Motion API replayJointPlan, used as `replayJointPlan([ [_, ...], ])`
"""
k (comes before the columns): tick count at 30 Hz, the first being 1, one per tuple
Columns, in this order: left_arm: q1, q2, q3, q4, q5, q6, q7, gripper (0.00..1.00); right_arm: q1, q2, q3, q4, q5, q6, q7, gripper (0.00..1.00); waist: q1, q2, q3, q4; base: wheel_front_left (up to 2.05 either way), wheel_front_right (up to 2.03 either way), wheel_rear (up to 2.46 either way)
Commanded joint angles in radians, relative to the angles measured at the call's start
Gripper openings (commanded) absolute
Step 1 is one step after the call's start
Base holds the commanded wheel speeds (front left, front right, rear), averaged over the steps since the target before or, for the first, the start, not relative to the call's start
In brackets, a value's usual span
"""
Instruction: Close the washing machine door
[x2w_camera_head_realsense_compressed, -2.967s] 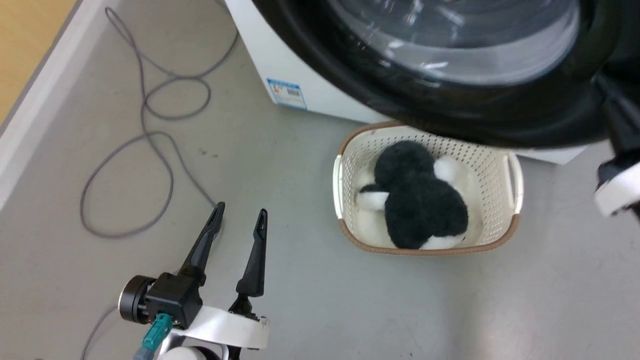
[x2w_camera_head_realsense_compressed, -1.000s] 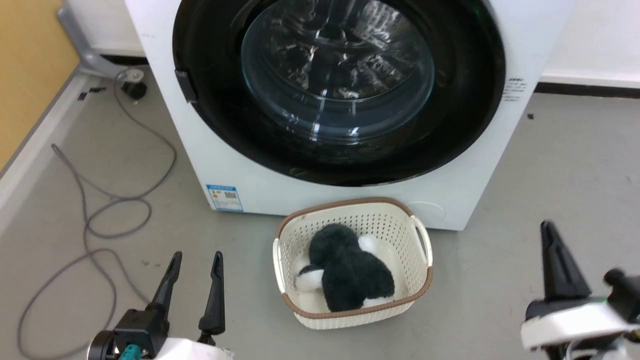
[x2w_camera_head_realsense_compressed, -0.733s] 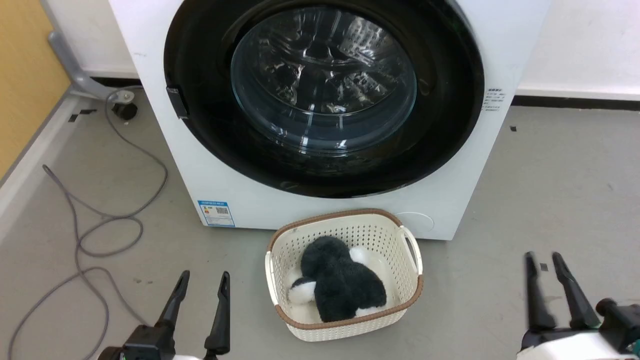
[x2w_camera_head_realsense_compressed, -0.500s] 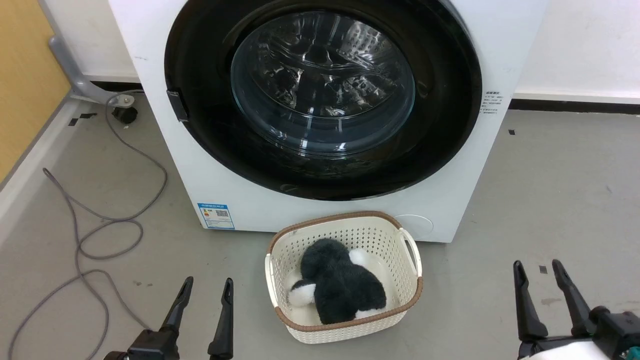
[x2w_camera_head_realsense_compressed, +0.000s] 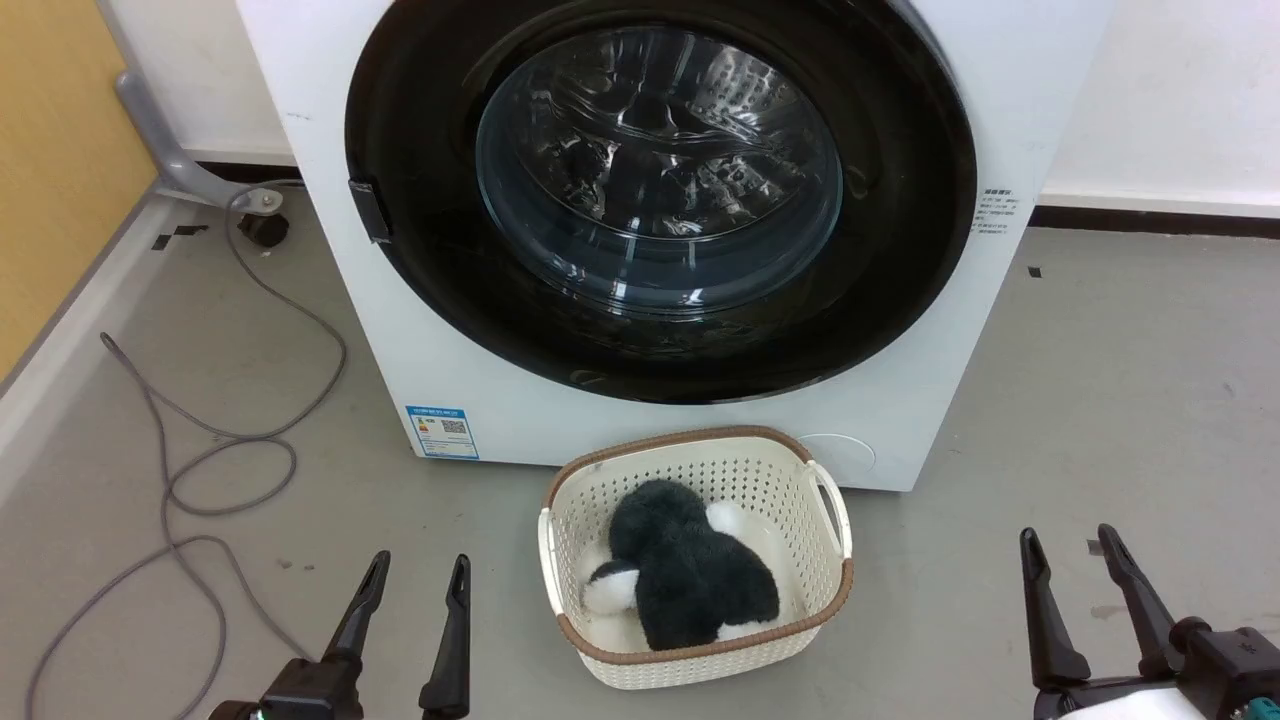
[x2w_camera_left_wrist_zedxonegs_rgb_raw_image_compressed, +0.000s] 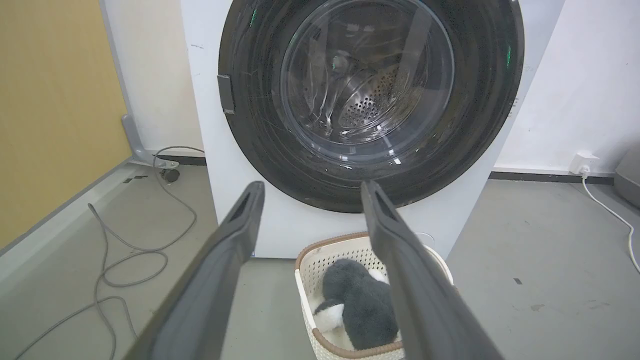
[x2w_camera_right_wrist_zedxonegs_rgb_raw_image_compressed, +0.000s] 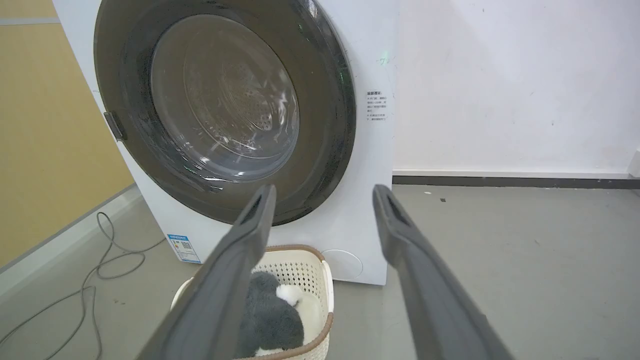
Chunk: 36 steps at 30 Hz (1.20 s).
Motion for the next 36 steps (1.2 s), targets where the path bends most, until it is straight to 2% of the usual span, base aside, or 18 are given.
replayJointPlan([
  [1, 0.007, 0.000, -0.001, -0.007, -0.011, 0.006, -0.004, 1.00, 0.009, 0.000, 0.001, -0.003, 0.002, -0.001, -0.005, 1.00, 0.0001, 0.0000, 0.000, 0.001, 0.00, 0.00, 0.00],
  [2, 0.000, 0.000, 0.000, -0.003, -0.014, 0.002, 0.001, 0.00, 0.000, 0.000, 0.001, 0.000, 0.000, 0.000, 0.000, 0.00, 0.0001, 0.0000, 0.000, 0.001, 0.00, 0.00, 0.00],
  [36, -0.027, 0.000, 0.014, -0.016, 0.016, 0.017, 0.065, 0.00, -0.019, 0.007, 0.013, -0.022, -0.040, 0.000, 0.064, 0.00, 0.0001, 0.0000, -0.001, -0.014, 0.00, 0.00, 0.00],
])
